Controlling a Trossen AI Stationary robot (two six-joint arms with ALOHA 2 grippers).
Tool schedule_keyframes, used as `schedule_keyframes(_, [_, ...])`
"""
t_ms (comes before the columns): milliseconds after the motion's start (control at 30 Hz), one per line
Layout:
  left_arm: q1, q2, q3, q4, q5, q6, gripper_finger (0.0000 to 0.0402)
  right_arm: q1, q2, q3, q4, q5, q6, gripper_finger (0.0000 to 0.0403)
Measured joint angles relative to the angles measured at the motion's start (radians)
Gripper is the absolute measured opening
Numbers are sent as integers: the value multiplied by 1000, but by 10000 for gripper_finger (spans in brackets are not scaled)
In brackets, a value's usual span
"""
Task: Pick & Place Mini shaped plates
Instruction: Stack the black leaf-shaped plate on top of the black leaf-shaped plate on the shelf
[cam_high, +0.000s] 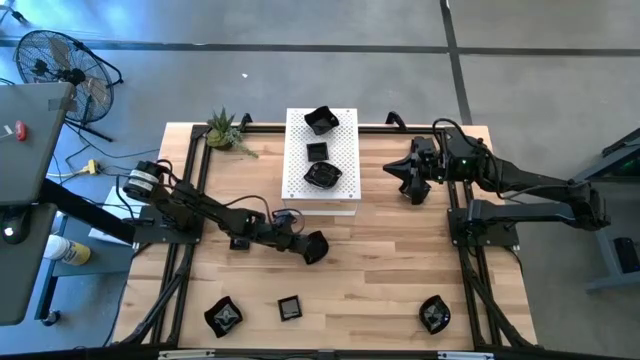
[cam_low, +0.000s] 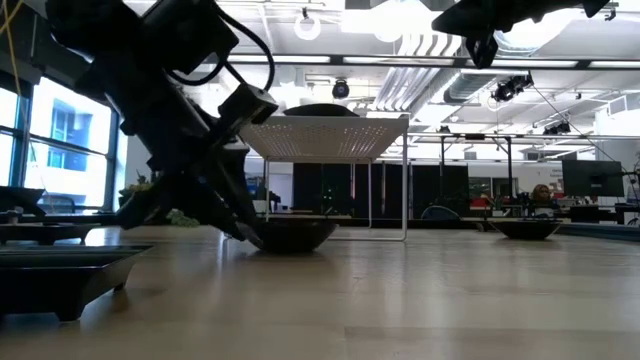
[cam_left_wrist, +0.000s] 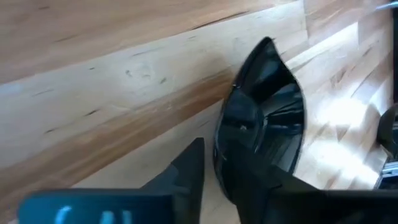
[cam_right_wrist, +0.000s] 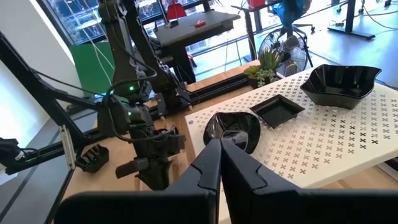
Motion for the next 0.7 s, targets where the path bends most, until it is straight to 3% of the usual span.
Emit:
schedule_keyframes(167, [0, 0, 3, 11, 2, 12, 9, 0, 0, 0, 3, 0, 0, 2])
schedule_keyframes(333, [0, -36, 80, -60, 3, 177, 6, 0, 0, 0, 3, 0, 0, 6])
schedule_keyframes(567, [1, -131, 256, -324, 46, 453, 2, 0, 1, 0, 2, 0, 0, 2])
schedule_keyframes(700, [29, -193, 386, -564, 100, 585, 1, 0, 2, 0, 3, 0, 0, 5])
